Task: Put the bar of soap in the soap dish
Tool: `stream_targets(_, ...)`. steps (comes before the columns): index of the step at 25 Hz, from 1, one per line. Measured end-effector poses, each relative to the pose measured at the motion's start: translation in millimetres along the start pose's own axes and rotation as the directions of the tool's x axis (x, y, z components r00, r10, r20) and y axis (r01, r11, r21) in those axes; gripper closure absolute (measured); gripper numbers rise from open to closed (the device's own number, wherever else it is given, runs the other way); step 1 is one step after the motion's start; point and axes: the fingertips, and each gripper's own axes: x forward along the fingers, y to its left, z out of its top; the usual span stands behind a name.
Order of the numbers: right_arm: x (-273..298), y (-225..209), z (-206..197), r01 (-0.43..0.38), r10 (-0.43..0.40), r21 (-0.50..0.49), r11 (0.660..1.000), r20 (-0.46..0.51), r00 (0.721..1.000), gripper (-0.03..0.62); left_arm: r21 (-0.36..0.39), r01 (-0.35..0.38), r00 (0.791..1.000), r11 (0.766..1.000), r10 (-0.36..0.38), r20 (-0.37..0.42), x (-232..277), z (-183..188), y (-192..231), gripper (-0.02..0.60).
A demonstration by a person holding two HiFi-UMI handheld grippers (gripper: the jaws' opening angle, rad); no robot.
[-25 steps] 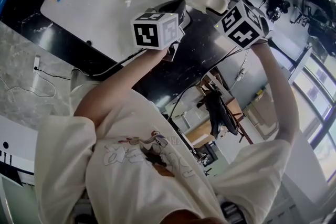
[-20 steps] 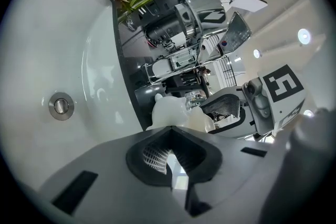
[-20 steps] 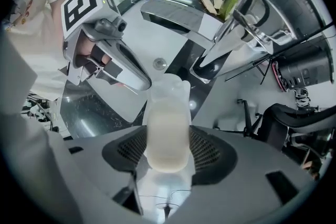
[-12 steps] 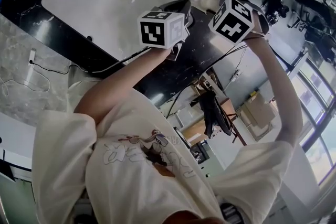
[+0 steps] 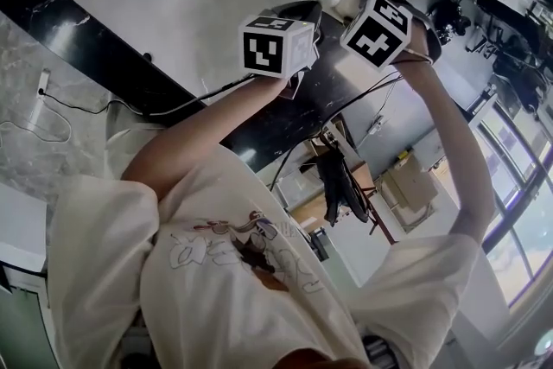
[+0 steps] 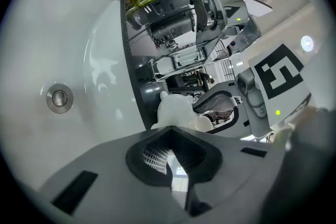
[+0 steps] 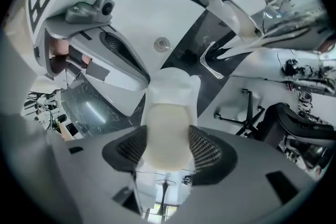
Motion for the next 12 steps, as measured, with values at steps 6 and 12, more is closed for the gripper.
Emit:
stream_targets(6,2.2,-1.2,2.0,-0.011,0.011,0.023,1.000,-0.012,1.000,0.333,-0.004,0.005,1.000,1.000,-0.005,-0.001,0.8,0.1,1.1,0.575)
stream_targets(12,0.5,0.4,-1.0,-0.015,0.015,0.020,1.000,0.005,1.000,0.332,0.001,0.003,1.000,1.000,-0.003,0.003,0.3,0.0,-0.9,0.575)
